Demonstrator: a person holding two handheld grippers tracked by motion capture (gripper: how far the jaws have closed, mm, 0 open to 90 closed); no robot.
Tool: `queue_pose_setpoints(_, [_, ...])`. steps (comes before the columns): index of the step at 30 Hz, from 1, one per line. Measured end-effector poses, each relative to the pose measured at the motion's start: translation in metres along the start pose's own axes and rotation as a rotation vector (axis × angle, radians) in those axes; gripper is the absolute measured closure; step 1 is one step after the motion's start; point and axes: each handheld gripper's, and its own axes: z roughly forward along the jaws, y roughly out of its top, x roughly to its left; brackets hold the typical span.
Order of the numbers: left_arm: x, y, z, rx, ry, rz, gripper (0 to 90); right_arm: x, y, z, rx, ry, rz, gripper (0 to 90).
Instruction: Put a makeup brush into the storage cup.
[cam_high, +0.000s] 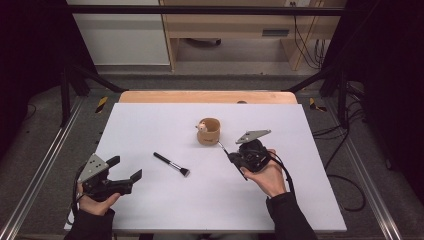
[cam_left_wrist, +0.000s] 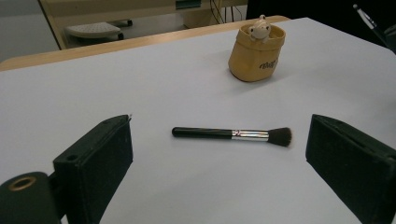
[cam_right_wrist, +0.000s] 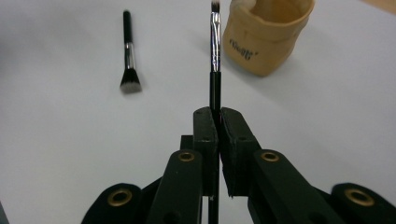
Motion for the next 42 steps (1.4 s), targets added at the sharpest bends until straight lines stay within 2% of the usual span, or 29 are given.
queue_pose_setpoints(3, [0.000,0.000,0.000,0.002,0.000,0.003,6.6,-0.002,0.000,-0.006,-0.063,-0.010,0.021,85.7])
queue_pose_setpoints(4, [0.000,0.000,0.000,0.002,0.000,0.003,6.6,-0.003,-0.001,-0.009,-0.103,-0.016,0.042,85.7])
queue_pose_setpoints(5, [0.000,0.000,0.000,-0.001,0.000,0.000,6.6,-0.003,-0.001,-0.009,-0.103,-0.016,0.042,85.7])
queue_pose_setpoints(6, [0.000,0.000,0.000,0.001,0.001,0.002,6.6,-0.004,-0.002,-0.012,-0.142,-0.028,0.054,85.7])
queue_pose_setpoints(9, [0.000,0.000,0.000,0.003,0.000,0.004,6.6,-0.006,-0.002,-0.014,-0.181,-0.034,0.072,85.7])
queue_pose_setpoints(10, [0.000,0.000,0.000,0.003,0.000,0.002,6.6,-0.007,-0.003,-0.016,-0.219,-0.039,0.094,85.7])
queue_pose_setpoints(11, [0.000,0.000,0.000,0.004,-0.001,0.002,6.6,-0.007,-0.003,-0.016,-0.219,-0.039,0.094,85.7])
queue_pose_setpoints(18, [0.000,0.000,0.001,0.005,-0.002,0.001,6.6,-0.007,-0.002,-0.019,-0.321,-0.076,0.128,85.7])
queue_pose_setpoints(19, [0.000,0.000,0.001,0.005,-0.001,0.001,6.6,-0.008,-0.001,-0.019,-0.349,-0.090,0.140,85.7])
queue_pose_setpoints(21, [0.000,-0.001,0.001,0.005,-0.002,0.000,6.6,-0.009,-0.001,-0.019,-0.361,-0.095,0.144,85.7])
queue_pose_setpoints(22, [0.000,-0.001,0.001,0.005,-0.002,0.000,6.6,-0.010,0.000,-0.019,-0.385,-0.110,0.161,85.7])
queue_pose_setpoints(31, [0.000,-0.001,0.002,0.008,-0.003,0.001,6.6,-0.014,0.009,-0.014,-0.450,-0.169,0.197,85.8])
queue_pose_setpoints(42, [0.001,-0.001,0.001,0.005,-0.002,-0.004,6.6,-0.014,0.029,-0.003,-0.483,-0.194,0.207,85.7])
